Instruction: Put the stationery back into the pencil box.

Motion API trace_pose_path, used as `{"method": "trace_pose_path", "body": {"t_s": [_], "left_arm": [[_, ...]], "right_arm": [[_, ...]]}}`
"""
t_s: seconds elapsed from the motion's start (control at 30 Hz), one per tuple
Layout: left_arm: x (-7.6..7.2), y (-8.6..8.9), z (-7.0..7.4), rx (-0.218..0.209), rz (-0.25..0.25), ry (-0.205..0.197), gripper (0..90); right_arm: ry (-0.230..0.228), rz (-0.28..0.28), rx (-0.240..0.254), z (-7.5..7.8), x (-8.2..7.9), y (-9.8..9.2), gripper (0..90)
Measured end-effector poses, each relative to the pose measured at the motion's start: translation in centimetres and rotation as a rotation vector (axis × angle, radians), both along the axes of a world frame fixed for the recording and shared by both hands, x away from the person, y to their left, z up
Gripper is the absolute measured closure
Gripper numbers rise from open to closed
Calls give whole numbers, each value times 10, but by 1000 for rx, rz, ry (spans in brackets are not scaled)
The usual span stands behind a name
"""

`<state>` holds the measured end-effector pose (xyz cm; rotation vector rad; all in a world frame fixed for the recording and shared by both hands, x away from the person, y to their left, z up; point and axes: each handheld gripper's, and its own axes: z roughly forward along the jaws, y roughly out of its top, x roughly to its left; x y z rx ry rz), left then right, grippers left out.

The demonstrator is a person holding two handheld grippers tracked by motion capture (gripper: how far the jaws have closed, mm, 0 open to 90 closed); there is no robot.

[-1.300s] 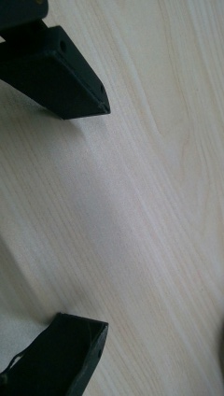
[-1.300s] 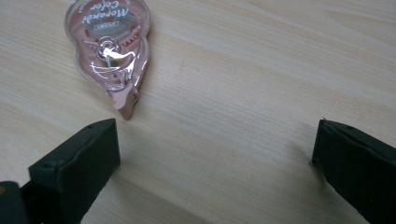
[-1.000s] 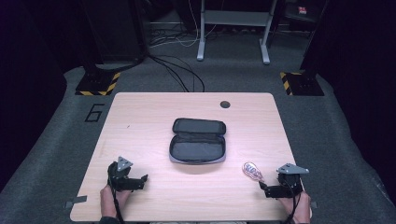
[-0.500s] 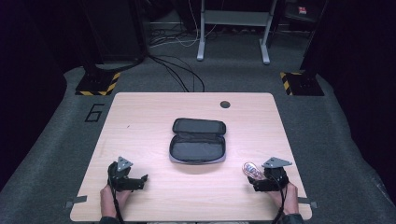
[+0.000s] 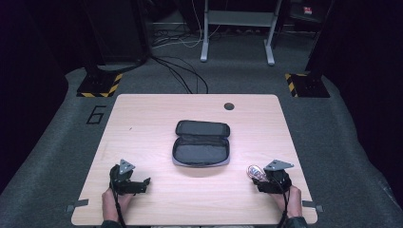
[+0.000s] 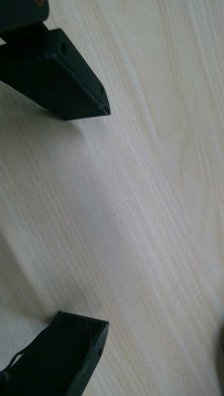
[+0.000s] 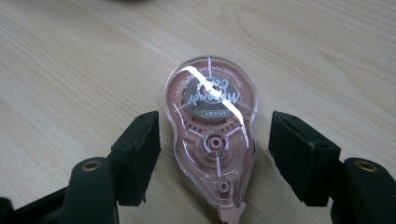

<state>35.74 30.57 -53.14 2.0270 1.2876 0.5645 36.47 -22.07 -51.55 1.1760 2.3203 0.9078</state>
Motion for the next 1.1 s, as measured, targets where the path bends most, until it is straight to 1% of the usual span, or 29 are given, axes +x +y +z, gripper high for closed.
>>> {"method": "trace_pose_path", "body": {"t_s": [0.03,0.07,0.1,0.13,0.17,0.2,0.27,0.3,0.37,0.4,0.43,0.5,0.53,0.57,0.6,0.63,0.67,0.7,0.73,0.77,0.8,0.83,0.9,0.93,1.0,1.03,1.1], "left_arm": [[0,0,0,-1,1,-1,9],[0,0,0,-1,1,-1,9],[0,0,0,-1,1,-1,8],[0,0,0,0,1,-1,9],[0,0,0,-2,0,0,9],[0,0,0,-1,1,-1,9],[0,0,0,-1,1,-1,9],[0,0,0,0,0,-1,9],[0,0,0,-3,2,-1,9],[0,0,0,-2,1,-1,10],[0,0,0,7,-6,2,10],[0,0,0,3,-4,-2,10],[0,1,0,7,-5,4,11],[0,0,0,2,-2,-5,11],[0,0,0,7,-5,4,11],[0,0,0,6,-5,2,11],[0,1,0,7,-5,2,11],[0,1,1,7,-6,6,11],[0,0,0,6,-4,1,11],[0,1,0,7,-5,3,11],[0,1,0,7,-5,2,12],[0,1,0,9,-7,2,12],[0,1,0,10,-8,2,12],[0,1,0,10,-8,2,12],[0,1,0,10,-8,2,12],[0,1,0,8,-7,2,12],[0,0,0,5,-4,3,12]], "right_arm": [[10,-10,12,0,0,1,339],[10,2,9,-1,0,0,352],[20,11,-1,0,0,0,365],[16,9,4,-1,0,0,382],[12,-1,29,-2,-1,1,434],[12,-1,29,-2,-1,1,434],[10,4,39,-2,-1,0,487],[5,0,50,-3,-1,0,489],[6,2,47,-3,-1,-2,493],[1,-6,57,-3,-2,-1,494],[-5,-7,55,-4,-3,-1,495],[5,-12,57,-3,-4,0,496],[4,-10,57,-3,-3,0,497],[4,-10,57,-3,-3,0,497],[1,-6,64,-3,-3,0,498],[10,-14,77,-2,-3,0,498],[-2,-14,69,-1,-3,0,498],[6,-16,73,0,-4,2,498],[6,-16,73,0,-4,2,498],[-11,-16,71,1,-5,2,498],[-8,-15,69,2,-5,2,498],[-2,-16,71,3,-5,2,498],[-17,-26,88,6,-6,3,498],[-24,-19,81,9,-7,3,498],[-31,-13,78,11,-6,4,498],[-31,-23,81,13,-7,5,498],[-35,-16,88,16,-7,5,498]]}}
